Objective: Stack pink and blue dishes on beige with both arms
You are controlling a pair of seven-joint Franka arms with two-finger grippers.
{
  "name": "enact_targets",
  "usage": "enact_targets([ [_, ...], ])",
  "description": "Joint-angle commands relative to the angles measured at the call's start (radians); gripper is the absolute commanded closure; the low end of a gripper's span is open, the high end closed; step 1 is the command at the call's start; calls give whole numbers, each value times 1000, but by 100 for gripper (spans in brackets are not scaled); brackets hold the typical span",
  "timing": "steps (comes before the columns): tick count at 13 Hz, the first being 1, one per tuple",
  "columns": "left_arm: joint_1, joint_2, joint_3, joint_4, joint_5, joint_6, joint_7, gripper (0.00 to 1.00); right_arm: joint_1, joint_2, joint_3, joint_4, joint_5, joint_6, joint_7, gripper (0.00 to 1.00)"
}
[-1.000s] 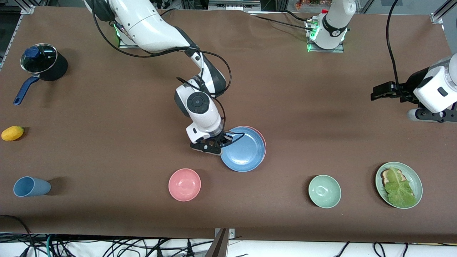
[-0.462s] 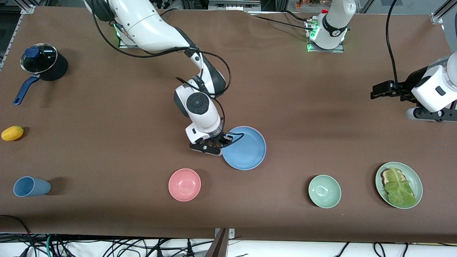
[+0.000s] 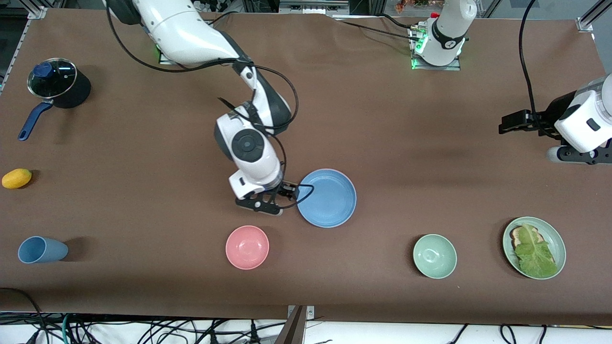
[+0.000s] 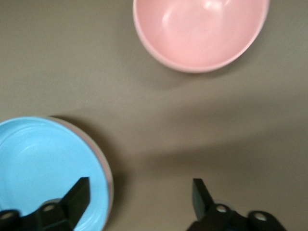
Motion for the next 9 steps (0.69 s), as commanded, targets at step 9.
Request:
enact_targets([
  [9,-7,6,-6,24,27,-15,-3,0,-218,-432,-44,-289,-1,-273,-569,0],
])
